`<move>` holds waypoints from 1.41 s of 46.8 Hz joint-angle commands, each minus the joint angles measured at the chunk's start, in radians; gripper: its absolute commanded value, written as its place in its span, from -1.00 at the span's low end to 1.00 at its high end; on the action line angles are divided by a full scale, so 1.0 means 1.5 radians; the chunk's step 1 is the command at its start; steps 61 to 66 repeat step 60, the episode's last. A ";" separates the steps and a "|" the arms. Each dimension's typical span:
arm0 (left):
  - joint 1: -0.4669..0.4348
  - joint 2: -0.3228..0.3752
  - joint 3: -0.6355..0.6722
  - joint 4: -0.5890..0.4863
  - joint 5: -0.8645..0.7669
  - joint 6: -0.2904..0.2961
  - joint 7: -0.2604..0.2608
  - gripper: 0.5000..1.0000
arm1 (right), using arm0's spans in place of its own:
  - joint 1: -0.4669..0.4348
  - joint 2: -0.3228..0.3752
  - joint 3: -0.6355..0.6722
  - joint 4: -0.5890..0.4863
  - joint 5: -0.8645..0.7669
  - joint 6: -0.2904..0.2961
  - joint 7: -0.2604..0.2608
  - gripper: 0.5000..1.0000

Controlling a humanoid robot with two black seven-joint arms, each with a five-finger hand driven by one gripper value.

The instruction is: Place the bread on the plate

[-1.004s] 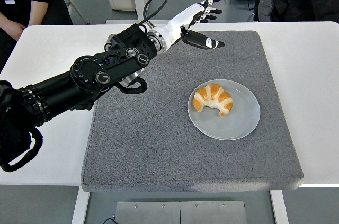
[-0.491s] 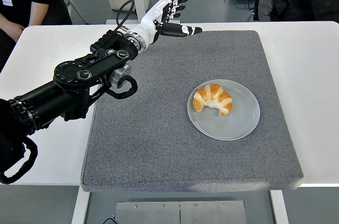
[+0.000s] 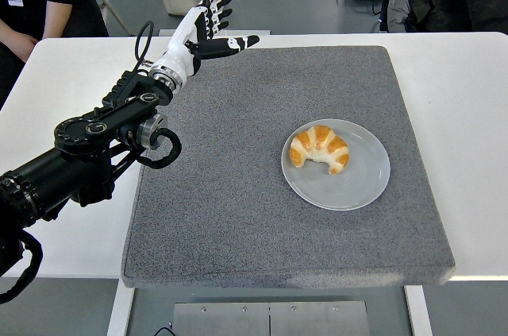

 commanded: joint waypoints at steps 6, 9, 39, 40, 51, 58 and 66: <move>0.006 -0.001 -0.005 0.030 -0.066 -0.009 0.008 0.88 | 0.000 0.000 0.000 0.001 0.000 0.000 0.000 1.00; 0.007 0.000 -0.004 0.034 -0.092 -0.024 0.009 0.88 | 0.000 0.000 0.000 0.001 0.000 0.000 0.000 1.00; 0.044 0.035 -0.052 0.120 -0.151 -0.163 -0.084 0.88 | 0.001 0.000 -0.001 0.002 0.000 0.000 0.000 1.00; 0.045 0.035 -0.052 0.120 -0.152 -0.164 -0.084 0.88 | 0.000 0.000 -0.001 0.002 0.000 0.000 0.000 1.00; 0.049 0.029 -0.055 0.120 -0.152 -0.164 -0.082 0.88 | 0.000 0.000 -0.001 0.002 0.000 0.000 0.000 1.00; 0.049 0.027 -0.055 0.120 -0.152 -0.164 -0.081 0.88 | 0.001 0.000 -0.001 0.002 0.000 0.000 0.000 1.00; 0.049 0.026 -0.056 0.120 -0.153 -0.164 -0.080 0.88 | 0.001 0.000 0.000 0.003 0.000 0.000 0.000 1.00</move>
